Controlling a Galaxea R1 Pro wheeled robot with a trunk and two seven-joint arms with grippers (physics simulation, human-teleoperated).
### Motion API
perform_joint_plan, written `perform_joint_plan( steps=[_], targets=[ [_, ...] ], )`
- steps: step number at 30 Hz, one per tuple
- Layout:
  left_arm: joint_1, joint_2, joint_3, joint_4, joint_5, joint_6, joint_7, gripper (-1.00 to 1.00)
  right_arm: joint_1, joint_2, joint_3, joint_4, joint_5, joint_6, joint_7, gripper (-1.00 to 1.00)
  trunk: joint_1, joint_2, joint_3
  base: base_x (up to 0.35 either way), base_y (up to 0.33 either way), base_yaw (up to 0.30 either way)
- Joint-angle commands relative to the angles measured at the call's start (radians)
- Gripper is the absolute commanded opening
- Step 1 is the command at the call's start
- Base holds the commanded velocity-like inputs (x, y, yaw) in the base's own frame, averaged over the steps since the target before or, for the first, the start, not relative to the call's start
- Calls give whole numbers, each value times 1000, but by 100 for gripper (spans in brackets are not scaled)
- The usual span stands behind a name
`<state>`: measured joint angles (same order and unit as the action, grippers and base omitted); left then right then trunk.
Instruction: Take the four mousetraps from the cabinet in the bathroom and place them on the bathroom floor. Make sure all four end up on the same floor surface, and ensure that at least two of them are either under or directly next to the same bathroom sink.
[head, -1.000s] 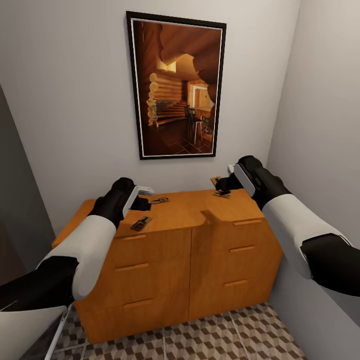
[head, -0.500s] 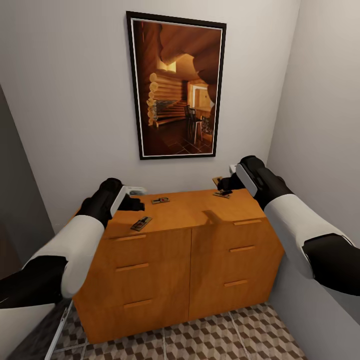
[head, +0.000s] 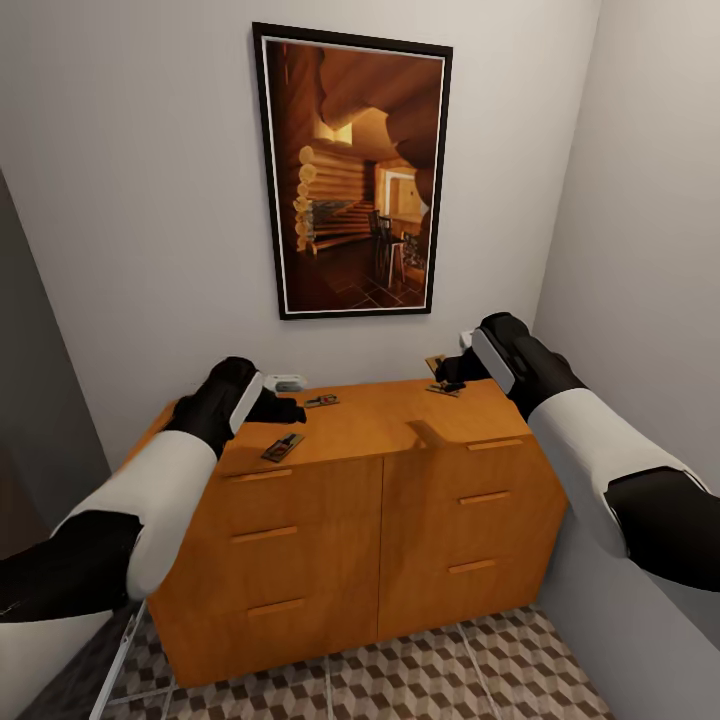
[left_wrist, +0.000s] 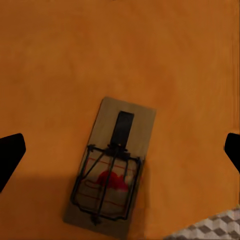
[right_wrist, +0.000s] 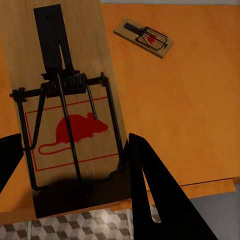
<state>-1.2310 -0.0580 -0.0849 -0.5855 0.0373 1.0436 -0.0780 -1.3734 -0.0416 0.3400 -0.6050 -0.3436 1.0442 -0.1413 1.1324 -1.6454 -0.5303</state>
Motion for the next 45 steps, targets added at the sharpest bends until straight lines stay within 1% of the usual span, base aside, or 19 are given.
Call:
perform_joint_plan(
  steps=[1, 2, 4, 5, 7, 10, 12, 18, 27, 34, 45],
  targets=[
    [-1, -2, -18, -1, 2, 4, 0, 100, -1, -1, 7, -1, -14, 3, -10, -100, 0, -1, -1, 0, 0, 0],
    [-1, -5, -46, -1, 3, 4, -1, 100, -1, -1, 7, -1, -14, 3, -10, -100, 0, -1, -1, 0, 0, 0],
    [-1, -8, -70, -1, 5, 4, -2, 100, -1, -1, 7, -1, -14, 3, -10, -100, 0, -1, -1, 0, 0, 0],
    [-1, -10, -88, -1, 8, 4, -3, 100, -1, -1, 7, -1, -14, 3, -10, -100, 0, -1, -1, 0, 0, 0],
    [-1, -10, -104, -1, 18, 4, -5, 100, -1, -1, 7, -1, -14, 3, -10, -100, 0, -1, -1, 0, 0, 0],
    [-1, -9, -115, -1, 32, 4, -7, 100, -1, -1, 7, -1, -14, 3, -10, -100, 0, -1, -1, 0, 0, 0],
    [-1, -7, -119, -1, 38, 4, -7, 100, -1, -1, 7, -1, -14, 3, -10, -100, 0, -1, -1, 0, 0, 0],
    [-1, -5, -124, -1, 44, 4, -8, 100, -1, -1, 7, -1, -15, 3, -10, -100, 0, -1, -1, 0, 0, 0],
    [-1, -2, -128, -3, 46, 4, -8, 100, -1, -1, 7, -1, -15, 3, -10, -100, 0, -1, -1, 0, 7, 0],
    [-1, -2, -128, -3, 46, 4, -9, 100, -1, -1, 7, -1, -15, 3, -10, -100, 0, -1, -1, 0, 181, 0],
    [-1, -2, -129, 0, 48, 4, -9, 100, -1, -1, 7, 0, -15, 3, -11, -100, 0, -1, -1, 0, 27, 0]
  ],
)
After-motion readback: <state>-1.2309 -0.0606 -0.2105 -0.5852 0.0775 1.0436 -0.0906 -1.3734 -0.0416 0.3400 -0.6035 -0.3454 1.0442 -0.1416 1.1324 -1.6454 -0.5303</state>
